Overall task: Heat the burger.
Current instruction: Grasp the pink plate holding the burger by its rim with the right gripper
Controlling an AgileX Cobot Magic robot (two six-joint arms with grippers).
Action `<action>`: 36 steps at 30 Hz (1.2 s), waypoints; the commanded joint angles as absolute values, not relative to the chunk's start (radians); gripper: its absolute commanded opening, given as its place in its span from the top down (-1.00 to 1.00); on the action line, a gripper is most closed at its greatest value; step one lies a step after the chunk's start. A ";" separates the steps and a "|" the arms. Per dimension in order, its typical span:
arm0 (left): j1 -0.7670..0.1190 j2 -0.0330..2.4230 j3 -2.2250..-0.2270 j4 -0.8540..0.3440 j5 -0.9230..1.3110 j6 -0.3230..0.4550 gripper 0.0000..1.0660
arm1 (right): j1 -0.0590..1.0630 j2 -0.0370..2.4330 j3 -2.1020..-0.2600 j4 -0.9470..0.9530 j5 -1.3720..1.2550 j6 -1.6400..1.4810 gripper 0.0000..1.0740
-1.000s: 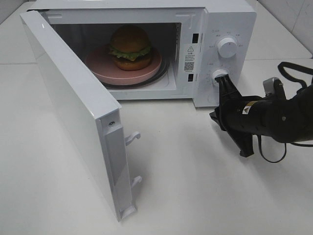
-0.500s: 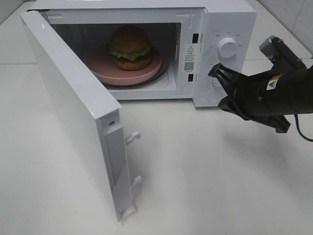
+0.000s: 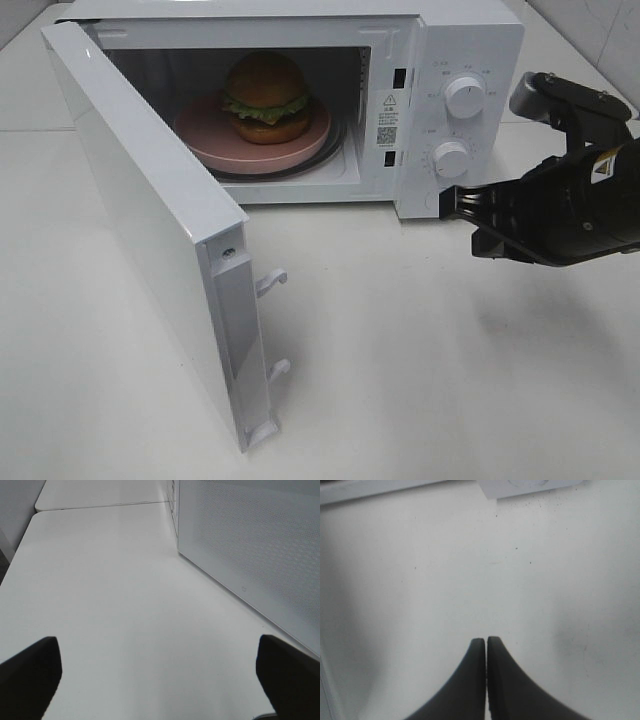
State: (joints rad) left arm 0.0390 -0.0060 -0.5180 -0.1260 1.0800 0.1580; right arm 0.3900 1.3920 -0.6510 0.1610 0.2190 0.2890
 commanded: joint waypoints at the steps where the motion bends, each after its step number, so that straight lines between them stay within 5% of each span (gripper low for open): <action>1: 0.041 -0.008 -0.519 -0.133 1.073 0.160 -0.84 | 0.390 1.363 -0.655 0.153 0.314 0.191 1.00; 14: 0.041 -0.008 -0.519 -0.133 1.073 0.160 -0.84 | 0.390 1.361 -0.822 0.104 0.724 -0.062 1.00; 36: 0.041 -0.008 -0.519 -0.133 1.073 0.160 -0.84 | 0.390 1.361 -0.847 -0.137 0.595 -0.762 0.98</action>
State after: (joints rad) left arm 0.0390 -0.0060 -0.5180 -0.1260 1.0800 0.1580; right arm 0.3900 1.3660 -0.8420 -0.1270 0.6090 -0.7240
